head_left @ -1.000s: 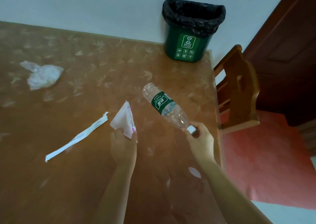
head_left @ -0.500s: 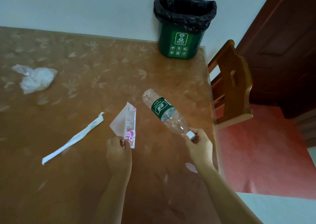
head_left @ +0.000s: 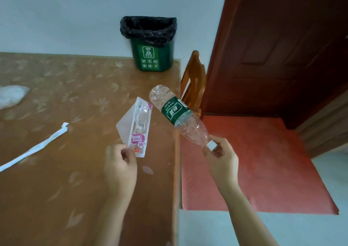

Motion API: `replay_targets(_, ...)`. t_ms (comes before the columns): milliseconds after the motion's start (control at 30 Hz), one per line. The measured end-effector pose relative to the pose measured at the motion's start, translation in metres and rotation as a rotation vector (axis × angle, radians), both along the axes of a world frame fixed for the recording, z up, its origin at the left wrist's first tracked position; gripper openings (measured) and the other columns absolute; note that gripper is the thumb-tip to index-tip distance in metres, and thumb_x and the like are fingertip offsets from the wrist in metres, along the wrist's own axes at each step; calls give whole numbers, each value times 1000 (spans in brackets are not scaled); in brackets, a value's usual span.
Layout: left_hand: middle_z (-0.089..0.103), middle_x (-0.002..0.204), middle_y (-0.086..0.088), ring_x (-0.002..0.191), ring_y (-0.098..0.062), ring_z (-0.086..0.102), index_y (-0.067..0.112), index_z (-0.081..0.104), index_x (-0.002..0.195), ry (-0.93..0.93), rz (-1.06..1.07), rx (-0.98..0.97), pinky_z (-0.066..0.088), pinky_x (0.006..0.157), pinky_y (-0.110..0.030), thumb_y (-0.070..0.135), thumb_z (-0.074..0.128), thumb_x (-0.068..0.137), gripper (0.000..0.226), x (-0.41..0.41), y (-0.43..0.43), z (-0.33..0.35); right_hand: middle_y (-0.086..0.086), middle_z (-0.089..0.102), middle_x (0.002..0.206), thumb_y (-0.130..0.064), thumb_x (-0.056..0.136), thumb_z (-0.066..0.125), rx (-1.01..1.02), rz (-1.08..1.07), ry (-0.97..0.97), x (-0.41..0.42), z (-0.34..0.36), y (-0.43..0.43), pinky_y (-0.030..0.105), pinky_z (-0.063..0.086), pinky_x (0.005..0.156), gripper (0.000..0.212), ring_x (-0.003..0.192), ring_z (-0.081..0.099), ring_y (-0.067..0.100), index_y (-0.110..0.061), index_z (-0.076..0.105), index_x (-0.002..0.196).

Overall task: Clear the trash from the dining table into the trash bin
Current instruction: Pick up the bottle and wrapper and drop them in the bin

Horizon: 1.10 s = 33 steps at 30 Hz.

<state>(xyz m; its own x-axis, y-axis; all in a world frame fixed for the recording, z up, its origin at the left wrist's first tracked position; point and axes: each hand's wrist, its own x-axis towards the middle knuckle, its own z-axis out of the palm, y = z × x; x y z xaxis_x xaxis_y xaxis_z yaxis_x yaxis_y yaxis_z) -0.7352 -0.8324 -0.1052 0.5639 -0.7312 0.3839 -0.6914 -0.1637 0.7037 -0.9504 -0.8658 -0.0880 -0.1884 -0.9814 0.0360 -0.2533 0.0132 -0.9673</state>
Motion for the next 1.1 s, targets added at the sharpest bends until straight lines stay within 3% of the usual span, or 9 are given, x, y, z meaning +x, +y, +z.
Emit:
replay_targets(133,50,77,-11,57,-19,45,-1,54,77,-82,-78,-60,32,56,-28,-8,62,76,11,-85,3,24,-9,63,88,-3,75,68,-90,-45,30,-98,16,9,2,41,60,30,77,57,-4,-27,58,91)
replay_targets(233,50,77,-12,60,-19,45,0,52,77,-148,-194,-78,32,53,-29,-10,63,74,15,-136,-7,34,-8,63,91,-6,76,69,-107,-105,53,-159,20,12,4,44,64,29,80,59,4,-25,59,94)
replay_targets(367,53,77,-14,64,-8,40,2,51,77,-232,-301,-126,32,53,-24,-9,64,72,18,-186,-28,42,-7,62,89,-3,76,69,-162,-198,84,-215,23,8,4,45,66,30,82,60,9,-24,59,94)
replay_targets(467,53,77,-13,62,-13,45,2,51,76,-297,-352,-154,33,50,-23,-9,65,73,19,-207,-47,45,-5,62,89,-4,76,69,-184,-237,82,-237,24,-7,3,43,64,28,81,59,9,-22,59,95)
replay_targets(600,55,79,-13,57,-24,52,2,53,76,-363,-308,-156,32,45,-25,1,58,79,6,-216,-75,47,-3,63,91,-7,76,69,-200,-224,52,-246,24,-45,4,44,65,28,81,59,10,-25,59,95)
replay_targets(733,55,78,-13,58,-27,53,2,54,76,-403,-241,-184,34,46,-26,11,48,82,13,-208,-114,43,-9,63,92,-9,76,70,-229,-147,47,-237,22,-100,10,47,69,35,81,59,8,-39,57,90)
replay_targets(833,55,77,-15,57,-31,54,2,53,76,-374,-160,-204,36,47,-28,11,49,82,11,-194,-159,42,-12,62,90,-8,75,71,-261,-94,96,-223,21,-155,7,45,68,41,82,59,8,-43,54,88)
replay_targets(1000,53,77,-14,63,-23,50,11,47,82,-283,-46,-207,35,49,-28,16,46,82,5,-155,-236,46,-13,62,94,-12,76,70,-271,35,114,-181,36,-264,7,46,71,27,86,60,5,-26,59,96)
replay_targets(1100,52,79,-12,63,-24,50,10,48,80,-227,22,-182,36,50,-30,13,49,82,4,-134,-266,50,-14,61,95,-13,77,69,-296,156,97,-150,46,-317,9,47,73,26,88,60,4,-25,59,97)
